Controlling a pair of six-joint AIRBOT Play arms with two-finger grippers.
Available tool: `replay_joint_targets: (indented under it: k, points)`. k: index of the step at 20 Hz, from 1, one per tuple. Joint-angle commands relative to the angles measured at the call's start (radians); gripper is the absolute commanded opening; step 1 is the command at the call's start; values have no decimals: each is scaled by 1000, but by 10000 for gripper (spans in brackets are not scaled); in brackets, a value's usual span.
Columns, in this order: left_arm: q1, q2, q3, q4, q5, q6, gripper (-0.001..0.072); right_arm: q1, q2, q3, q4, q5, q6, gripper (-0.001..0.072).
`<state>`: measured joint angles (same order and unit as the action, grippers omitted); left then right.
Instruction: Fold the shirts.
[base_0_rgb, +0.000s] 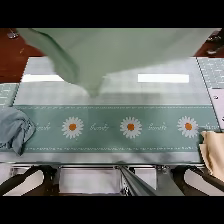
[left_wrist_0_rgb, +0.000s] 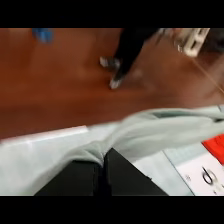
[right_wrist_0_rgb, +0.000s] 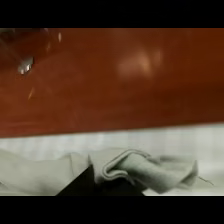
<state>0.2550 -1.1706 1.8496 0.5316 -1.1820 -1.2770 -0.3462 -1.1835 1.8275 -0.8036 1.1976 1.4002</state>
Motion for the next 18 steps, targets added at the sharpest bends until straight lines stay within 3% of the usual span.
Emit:
replay_joint_targets:
  k: [1, 3, 7, 9, 14, 18]
  points:
    - [100, 43, 291, 23, -65, -72, 28, 1, 193, 114, -103, 43, 11, 41]
    - [150, 141, 289, 53, -70, -71, 28, 1, 304, 114, -176, 98, 12, 42]
    - [201, 333, 289, 298, -69, -75, 28, 1, 472, 114, -301, 198, 34, 41]
    - [167, 402, 287, 342, -97, -131, 28, 1, 526, 114, -343, 235, 67, 42]
    - [-51, 524, 134, 599, -177, -206, 28, 1, 562, 57, -298, 358, 106, 42]
    - [-54, 555, -168, 704, -181, -221, 28, 1, 562, -211, -187, 412, 95, 42]
